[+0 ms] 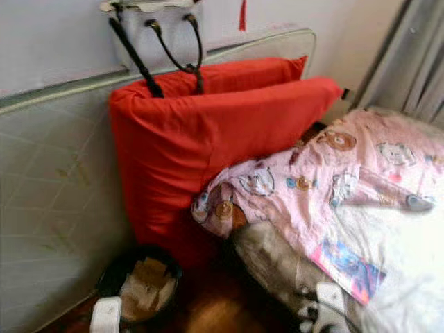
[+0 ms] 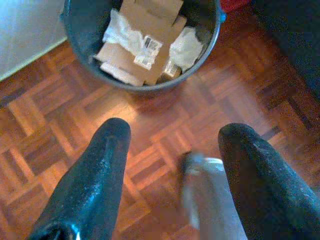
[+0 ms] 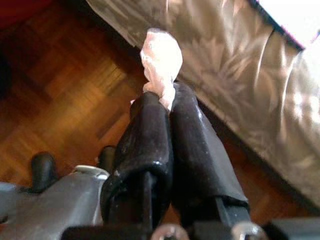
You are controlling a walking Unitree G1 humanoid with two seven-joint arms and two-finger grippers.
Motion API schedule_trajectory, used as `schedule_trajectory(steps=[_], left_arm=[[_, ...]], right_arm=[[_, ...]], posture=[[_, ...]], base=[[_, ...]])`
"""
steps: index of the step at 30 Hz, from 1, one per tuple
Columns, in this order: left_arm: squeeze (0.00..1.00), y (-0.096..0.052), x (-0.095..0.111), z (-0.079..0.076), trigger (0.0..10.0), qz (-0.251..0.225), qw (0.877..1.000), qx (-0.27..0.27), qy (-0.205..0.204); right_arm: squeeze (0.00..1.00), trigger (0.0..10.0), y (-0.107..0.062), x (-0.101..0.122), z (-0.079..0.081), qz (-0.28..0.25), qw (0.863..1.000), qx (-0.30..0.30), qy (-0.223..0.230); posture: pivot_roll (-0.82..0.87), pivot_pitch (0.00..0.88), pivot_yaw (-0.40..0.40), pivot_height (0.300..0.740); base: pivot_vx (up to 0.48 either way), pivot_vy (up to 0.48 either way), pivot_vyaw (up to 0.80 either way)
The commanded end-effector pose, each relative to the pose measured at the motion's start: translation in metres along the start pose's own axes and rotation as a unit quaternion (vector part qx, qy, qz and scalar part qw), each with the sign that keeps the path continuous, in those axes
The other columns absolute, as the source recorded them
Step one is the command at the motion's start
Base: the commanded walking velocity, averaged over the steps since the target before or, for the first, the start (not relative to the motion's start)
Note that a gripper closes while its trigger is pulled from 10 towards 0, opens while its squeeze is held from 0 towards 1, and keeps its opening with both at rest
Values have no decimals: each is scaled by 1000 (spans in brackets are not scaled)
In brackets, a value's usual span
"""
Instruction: Clean up the room
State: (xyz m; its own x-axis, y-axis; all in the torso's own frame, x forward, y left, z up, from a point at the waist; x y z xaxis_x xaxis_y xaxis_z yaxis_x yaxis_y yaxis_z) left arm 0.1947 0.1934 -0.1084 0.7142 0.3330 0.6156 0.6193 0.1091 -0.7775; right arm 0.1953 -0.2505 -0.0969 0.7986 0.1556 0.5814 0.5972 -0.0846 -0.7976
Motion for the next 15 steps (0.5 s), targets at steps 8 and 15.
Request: schedule_trajectory(steps=[8,15], left_arm=[[0,1,8,15,10000,1,1000,14,6],[0,1,10,18,10000,-1,1000,15,5]], right_arm=[[0,10000,2,11,1,-16,1000,-3,2],[0,10000,2,10,4,-14,1000,0,-3]], posture=[[17,22,-42,740],[22,29,-46,740]], base=[[0,380,0],[0,379,0]])
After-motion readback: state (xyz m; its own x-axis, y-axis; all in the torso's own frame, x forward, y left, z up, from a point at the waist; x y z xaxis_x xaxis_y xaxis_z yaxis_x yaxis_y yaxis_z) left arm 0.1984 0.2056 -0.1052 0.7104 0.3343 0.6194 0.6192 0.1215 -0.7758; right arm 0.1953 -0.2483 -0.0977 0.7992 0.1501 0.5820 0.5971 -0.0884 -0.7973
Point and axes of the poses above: a point about 5 cm out from each wrist's last joint towards the gripper, its own y axis pointing out of the wrist towards the gripper, its own x axis along the axis of the wrist's last joint, z = x × y, the point moved 3 cm from there along y, pointing out of the wrist towards the gripper, and after that the axes turned 14 degrees about -y, right-handed, at the moved point
